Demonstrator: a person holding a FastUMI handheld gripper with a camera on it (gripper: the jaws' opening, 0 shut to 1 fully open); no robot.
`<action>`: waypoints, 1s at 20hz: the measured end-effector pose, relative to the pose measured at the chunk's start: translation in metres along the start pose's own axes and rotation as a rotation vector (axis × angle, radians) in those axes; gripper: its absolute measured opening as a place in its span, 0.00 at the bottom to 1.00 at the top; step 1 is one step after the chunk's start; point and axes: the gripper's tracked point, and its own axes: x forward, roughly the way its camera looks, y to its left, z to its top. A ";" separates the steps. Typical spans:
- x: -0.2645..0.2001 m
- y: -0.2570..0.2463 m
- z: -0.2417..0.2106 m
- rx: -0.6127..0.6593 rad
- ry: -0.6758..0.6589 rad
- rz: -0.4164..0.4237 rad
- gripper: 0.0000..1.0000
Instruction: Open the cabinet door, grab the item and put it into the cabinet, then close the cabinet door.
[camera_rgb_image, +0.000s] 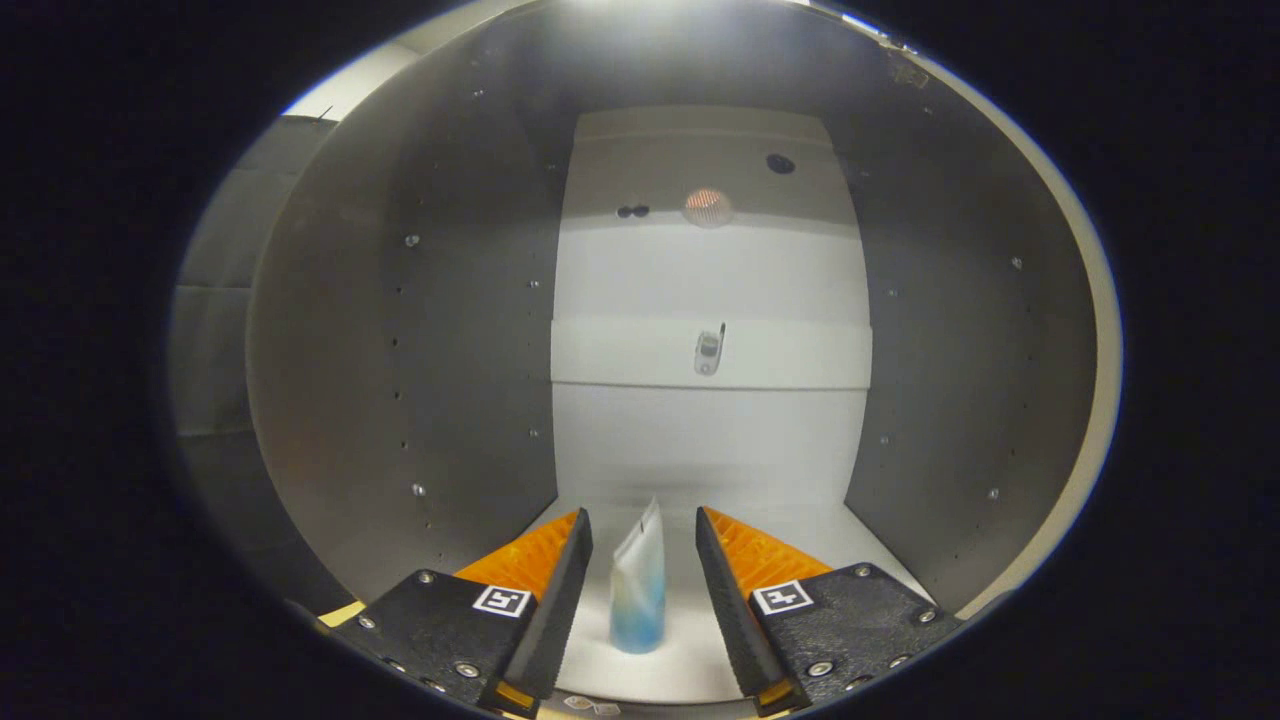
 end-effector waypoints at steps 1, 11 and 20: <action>-0.003 0.001 -0.006 0.001 0.009 0.002 0.66; -0.056 0.002 -0.008 0.034 -0.011 0.014 0.93; -0.166 0.001 0.018 0.072 -0.074 0.061 0.93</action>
